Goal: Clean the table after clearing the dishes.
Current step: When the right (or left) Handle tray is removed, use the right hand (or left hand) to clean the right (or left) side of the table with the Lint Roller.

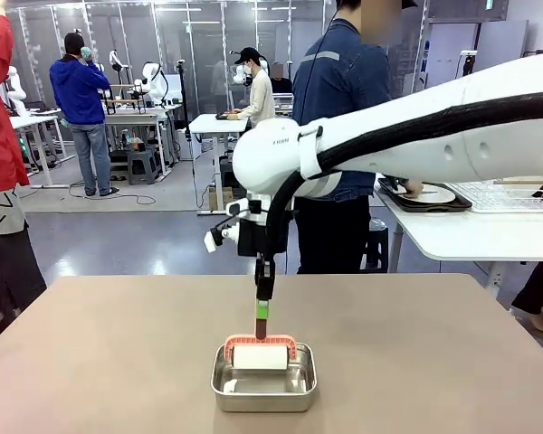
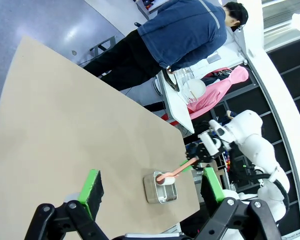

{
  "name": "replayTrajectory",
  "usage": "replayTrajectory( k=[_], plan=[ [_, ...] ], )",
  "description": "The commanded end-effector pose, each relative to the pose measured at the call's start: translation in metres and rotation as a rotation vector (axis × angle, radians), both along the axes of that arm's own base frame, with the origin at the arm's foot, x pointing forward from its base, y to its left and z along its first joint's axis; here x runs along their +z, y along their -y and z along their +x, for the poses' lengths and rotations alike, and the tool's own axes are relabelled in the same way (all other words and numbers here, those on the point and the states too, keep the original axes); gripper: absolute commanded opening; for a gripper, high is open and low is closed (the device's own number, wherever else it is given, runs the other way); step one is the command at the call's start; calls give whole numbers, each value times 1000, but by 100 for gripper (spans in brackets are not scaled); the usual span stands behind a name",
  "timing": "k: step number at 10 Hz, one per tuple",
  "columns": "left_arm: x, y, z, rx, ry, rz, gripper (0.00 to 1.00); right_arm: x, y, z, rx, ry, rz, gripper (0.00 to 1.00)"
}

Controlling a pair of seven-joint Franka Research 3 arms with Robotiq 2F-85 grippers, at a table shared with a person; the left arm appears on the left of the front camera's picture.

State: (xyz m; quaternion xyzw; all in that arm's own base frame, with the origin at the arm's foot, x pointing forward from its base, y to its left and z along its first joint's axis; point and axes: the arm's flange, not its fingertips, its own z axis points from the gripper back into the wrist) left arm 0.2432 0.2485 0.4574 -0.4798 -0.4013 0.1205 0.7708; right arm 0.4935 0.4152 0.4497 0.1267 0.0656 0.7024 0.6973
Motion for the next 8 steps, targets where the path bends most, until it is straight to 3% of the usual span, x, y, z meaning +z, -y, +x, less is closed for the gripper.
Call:
replayTrajectory(
  k=[1, 3, 4, 7, 8],
  plan=[
    [2, -1, -3, -13, -3, 2, 100, 56, 17, -50, -197, 27, -56, 6],
    [2, -1, -3, -13, -3, 2, 100, 96, 61, -75, -405, 37, 23, 6],
    [2, -1, -3, -13, -3, 2, 100, 101, 108, -82, -672, 39, 55, 6],
    [2, -1, -3, -13, -3, 2, 100, 67, 213, -104, -1122, 47, 263, 6],
    [2, -1, -3, -13, -3, 2, 100, 49, 259, -110, -1255, 14, 413, 6]
  ],
)
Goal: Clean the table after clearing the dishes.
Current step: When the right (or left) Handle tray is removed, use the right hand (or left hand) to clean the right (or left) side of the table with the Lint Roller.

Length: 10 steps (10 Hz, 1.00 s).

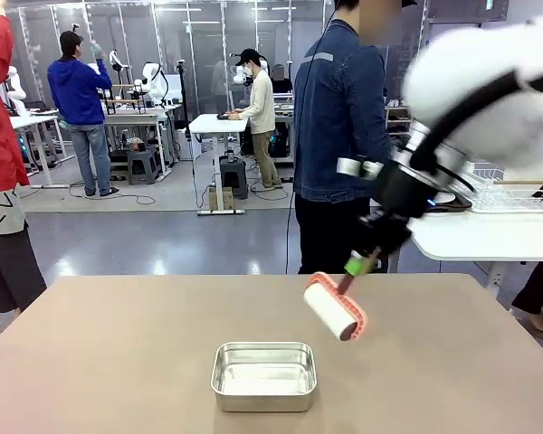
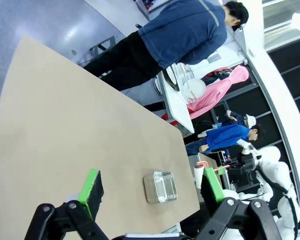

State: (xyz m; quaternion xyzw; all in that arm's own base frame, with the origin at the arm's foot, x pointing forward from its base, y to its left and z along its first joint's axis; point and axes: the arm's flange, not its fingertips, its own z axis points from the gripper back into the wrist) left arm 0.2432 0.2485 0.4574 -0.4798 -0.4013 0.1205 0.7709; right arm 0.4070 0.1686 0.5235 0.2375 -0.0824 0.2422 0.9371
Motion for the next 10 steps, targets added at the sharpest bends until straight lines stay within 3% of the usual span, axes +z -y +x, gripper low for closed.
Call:
replayTrajectory(
  k=[1, 2, 3, 4, 7, 8, 10],
  plan=[
    [2, -1, -3, -13, -3, 2, 100, -43, 38, -26, -274, 81, 126, 6],
    [2, -1, -3, -13, -3, 2, 100, -55, 50, -25, -308, 95, 140, 6],
    [2, -1, -3, -13, -3, 2, 100, -61, 47, -19, -241, 142, 161, 6],
    [2, -1, -3, -13, -3, 2, 100, -48, 64, -18, -264, 26, 111, 6],
    [2, -1, -3, -13, -3, 2, 100, -48, 64, -18, -264, 26, 111, 6],
    [2, -1, -3, -13, -3, 2, 100, -58, 67, -21, -269, 53, 119, 21],
    [2, -1, -3, -13, -3, 2, 100, -88, 73, 29, -409, -73, 236, 21]
  ],
)
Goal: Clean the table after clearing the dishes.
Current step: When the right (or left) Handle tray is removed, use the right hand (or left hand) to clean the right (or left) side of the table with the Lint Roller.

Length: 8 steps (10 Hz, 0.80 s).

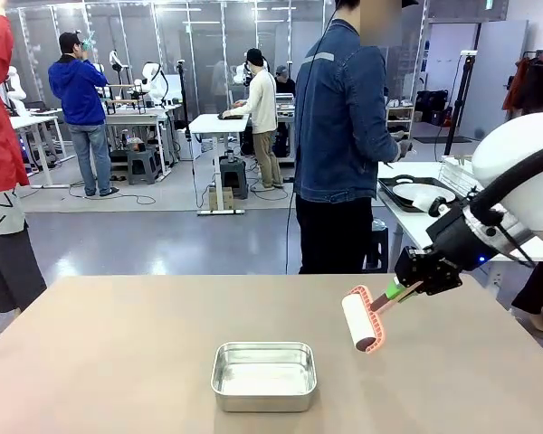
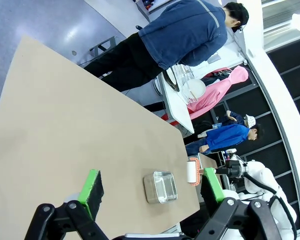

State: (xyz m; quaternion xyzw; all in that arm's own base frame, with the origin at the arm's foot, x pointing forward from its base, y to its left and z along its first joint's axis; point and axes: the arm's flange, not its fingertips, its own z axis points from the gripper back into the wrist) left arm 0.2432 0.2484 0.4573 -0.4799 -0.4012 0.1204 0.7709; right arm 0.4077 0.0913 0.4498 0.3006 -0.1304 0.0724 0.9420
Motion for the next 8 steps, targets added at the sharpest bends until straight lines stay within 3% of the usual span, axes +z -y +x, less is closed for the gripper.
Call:
replayTrajectory(
  k=[1, 2, 3, 4, 8],
  plan=[
    [2, -1, -3, -12, -3, 2, 100, -29, -1, 41, -100, -73, 114, 21],
    [2, -1, -3, -12, -3, 2, 100, -43, 2, 55, -117, -92, 140, 21],
    [2, -1, -3, -12, -3, 2, 100, -56, 3, 69, -93, -171, 181, 21],
    [2, -1, -3, -12, -3, 2, 100, -68, 1, 78, -104, -203, 198, 21],
    [2, -1, -3, -12, -3, 2, 100, -113, -3, 95, -81, -288, 225, 21]
  ],
)
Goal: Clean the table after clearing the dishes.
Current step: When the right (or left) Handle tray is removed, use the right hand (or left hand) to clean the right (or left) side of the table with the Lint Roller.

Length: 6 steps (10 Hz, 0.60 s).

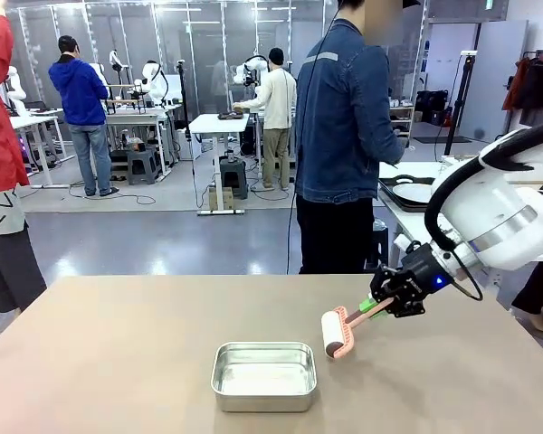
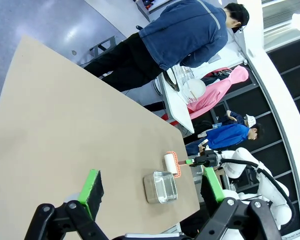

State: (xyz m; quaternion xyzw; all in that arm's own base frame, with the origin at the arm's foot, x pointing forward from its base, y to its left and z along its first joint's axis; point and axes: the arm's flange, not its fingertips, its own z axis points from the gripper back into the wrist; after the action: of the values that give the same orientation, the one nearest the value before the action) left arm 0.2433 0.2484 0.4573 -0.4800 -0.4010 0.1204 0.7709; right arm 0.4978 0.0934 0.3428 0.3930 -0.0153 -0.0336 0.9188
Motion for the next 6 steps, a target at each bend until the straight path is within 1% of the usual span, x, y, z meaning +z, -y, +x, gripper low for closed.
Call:
replayTrajectory(
  k=[1, 2, 3, 5, 6],
  plan=[
    [2, -1, -3, -12, -2, 2, 100, -18, 2, 8, 17, -1, 22, 21],
    [2, -1, -3, -12, -2, 2, 100, -31, 7, 7, 46, 25, 23, 21],
    [2, -1, -3, -12, -2, 2, 100, -45, 19, 6, 58, 5, 17, 21],
    [2, -1, -3, -12, -2, 2, 100, -58, 67, -1, 2, -7, 22, 21],
    [2, -1, -3, -12, -2, 2, 100, -61, 94, -8, -16, 15, 0, 21]
  ],
)
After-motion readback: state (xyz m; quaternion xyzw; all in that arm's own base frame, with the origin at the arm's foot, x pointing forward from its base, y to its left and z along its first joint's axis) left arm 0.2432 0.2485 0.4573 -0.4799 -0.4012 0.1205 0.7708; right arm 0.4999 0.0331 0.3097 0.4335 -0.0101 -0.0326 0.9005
